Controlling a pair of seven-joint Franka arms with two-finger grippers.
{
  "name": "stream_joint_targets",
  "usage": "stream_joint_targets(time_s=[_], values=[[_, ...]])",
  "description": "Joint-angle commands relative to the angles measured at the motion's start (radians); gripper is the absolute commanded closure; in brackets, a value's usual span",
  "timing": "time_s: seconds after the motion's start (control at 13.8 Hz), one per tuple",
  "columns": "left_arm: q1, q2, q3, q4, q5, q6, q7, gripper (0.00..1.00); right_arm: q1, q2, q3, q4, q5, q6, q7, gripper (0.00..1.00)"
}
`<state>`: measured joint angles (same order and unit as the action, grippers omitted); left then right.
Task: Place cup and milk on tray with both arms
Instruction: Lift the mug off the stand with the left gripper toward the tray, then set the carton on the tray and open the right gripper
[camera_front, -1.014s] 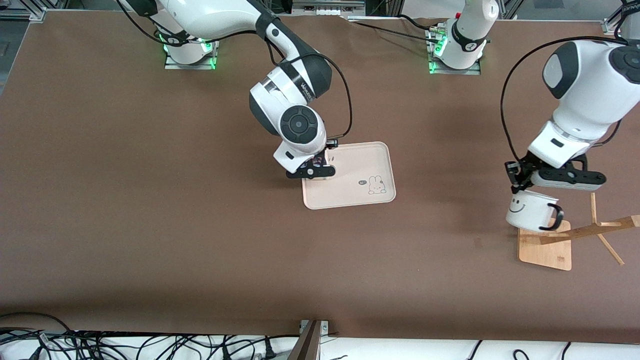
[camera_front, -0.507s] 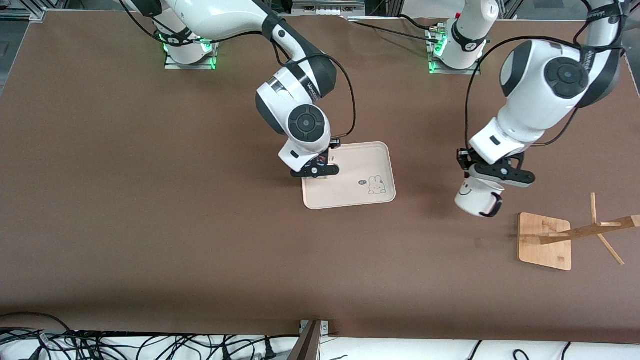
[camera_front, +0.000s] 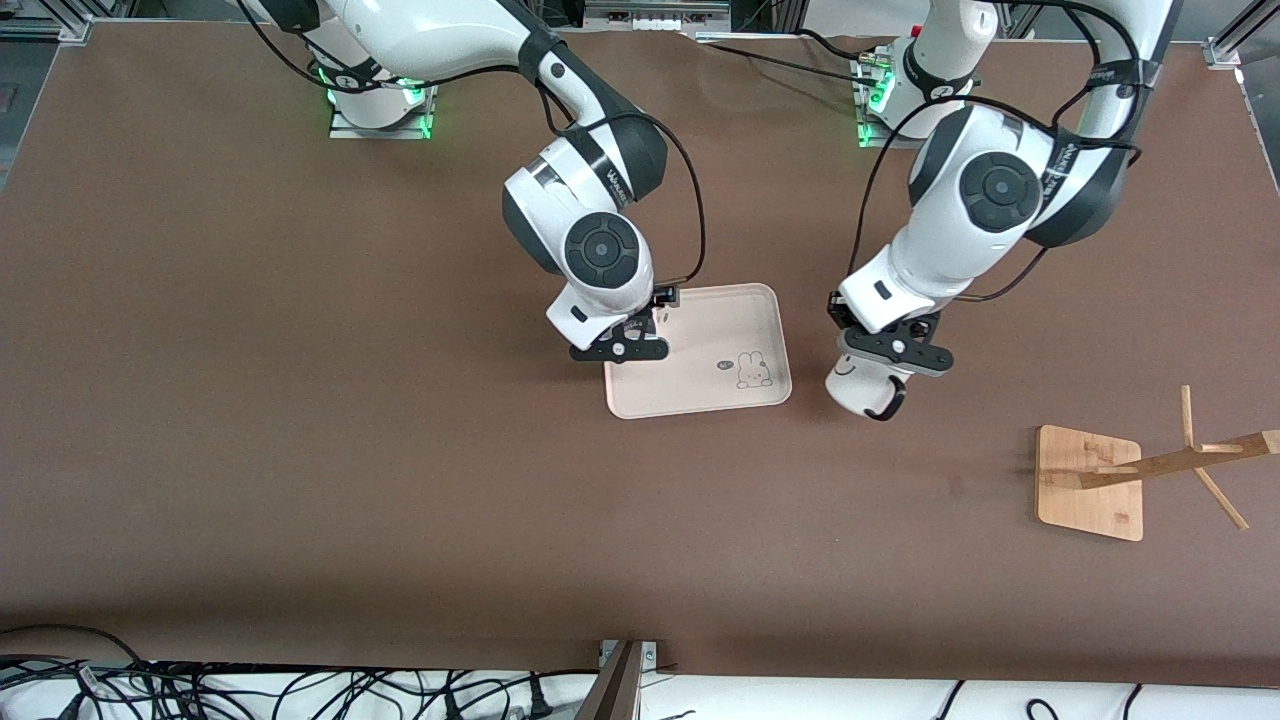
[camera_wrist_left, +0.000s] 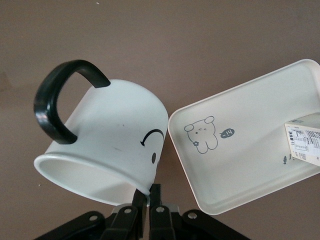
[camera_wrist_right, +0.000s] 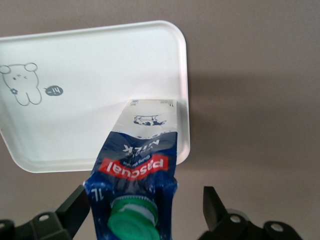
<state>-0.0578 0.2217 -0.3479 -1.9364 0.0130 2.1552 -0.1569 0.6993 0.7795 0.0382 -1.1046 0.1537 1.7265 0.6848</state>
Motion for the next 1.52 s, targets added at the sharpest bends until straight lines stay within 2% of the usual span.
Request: stream_joint_targets(time_s=[0.0, 0.22, 0.51, 0.8, 0.94, 1.16, 1.23, 1.45], values=[[-0.014, 0.037, -0.039, 0.036, -0.021, -0.032, -0.07, 1.0, 0.016, -0.048, -0.015, -0.009, 0.02, -0.002, 0.029, 0.0], [-0.033, 0.067, -0.08, 0.036, -0.021, -0.066, -0.186, 1.0, 0.017, -0.077, -0.038, -0.009, 0.021, -0.013, 0.032, 0.0], [-0.054, 0.111, -0.114, 0.036, -0.021, -0.08, -0.19, 1.0, 0.011, -0.13, -0.066, -0.009, 0.021, -0.039, 0.036, 0.0], [-0.088, 0.162, -0.126, 0.036, -0.021, -0.08, -0.226, 1.0, 0.006, -0.209, -0.144, -0.009, 0.07, -0.097, 0.035, 0.0], [-0.109, 0.191, -0.126, 0.036, -0.021, -0.075, -0.265, 1.0, 0.0, -0.262, -0.179, -0.009, 0.066, -0.14, 0.035, 0.0], [-0.119, 0.212, -0.126, 0.037, -0.021, -0.075, -0.303, 1.0, -0.111, -0.366, -0.19, -0.014, 0.072, -0.206, 0.035, 0.0], [-0.123, 0.217, -0.126, 0.037, -0.021, -0.075, -0.305, 0.93, -0.157, -0.4, -0.189, -0.015, 0.073, -0.214, 0.033, 0.0], [-0.123, 0.234, -0.126, 0.037, -0.036, -0.068, -0.302, 0.84, -0.259, -0.45, -0.184, -0.015, 0.072, -0.239, 0.027, 0.0]])
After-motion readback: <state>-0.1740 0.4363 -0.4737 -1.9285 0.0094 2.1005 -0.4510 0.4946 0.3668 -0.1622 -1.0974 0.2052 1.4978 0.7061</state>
